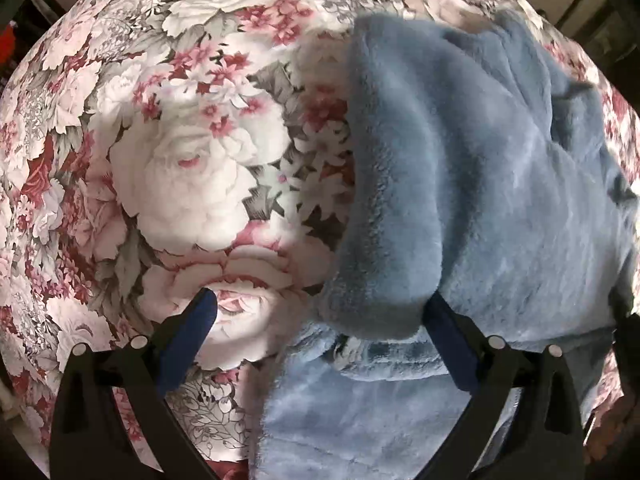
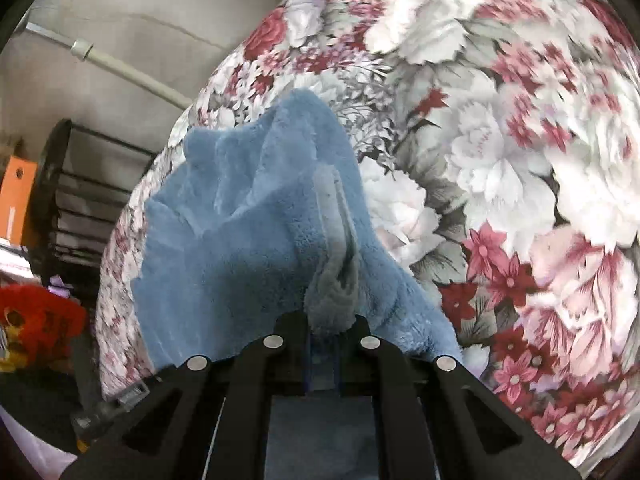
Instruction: Fold small clothes
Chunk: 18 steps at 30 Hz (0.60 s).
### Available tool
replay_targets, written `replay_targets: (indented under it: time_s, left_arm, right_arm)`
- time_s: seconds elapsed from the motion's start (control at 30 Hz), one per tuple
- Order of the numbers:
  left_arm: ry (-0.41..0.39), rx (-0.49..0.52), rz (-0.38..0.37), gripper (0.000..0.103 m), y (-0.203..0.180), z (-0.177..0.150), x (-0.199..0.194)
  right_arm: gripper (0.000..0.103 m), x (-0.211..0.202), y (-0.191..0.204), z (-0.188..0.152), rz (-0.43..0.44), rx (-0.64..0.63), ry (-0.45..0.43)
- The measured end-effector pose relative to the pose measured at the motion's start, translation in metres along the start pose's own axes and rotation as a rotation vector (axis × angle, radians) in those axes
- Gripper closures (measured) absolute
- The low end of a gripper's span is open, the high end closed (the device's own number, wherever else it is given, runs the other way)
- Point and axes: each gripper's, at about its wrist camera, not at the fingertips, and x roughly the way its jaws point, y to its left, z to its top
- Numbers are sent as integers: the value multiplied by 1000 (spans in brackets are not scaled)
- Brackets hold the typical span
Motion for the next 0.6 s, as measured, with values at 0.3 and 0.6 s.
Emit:
replay_targets:
  time_s: [0.3,0.6]
  left_arm:
    - [-298,8,8,5,0,4,-79]
    - [-134,190,131,4,-50,11,11]
  right_arm:
    - [82,-58,39,5,-60,-171,-279]
    - [87,28,37,12,-23,-215,-35]
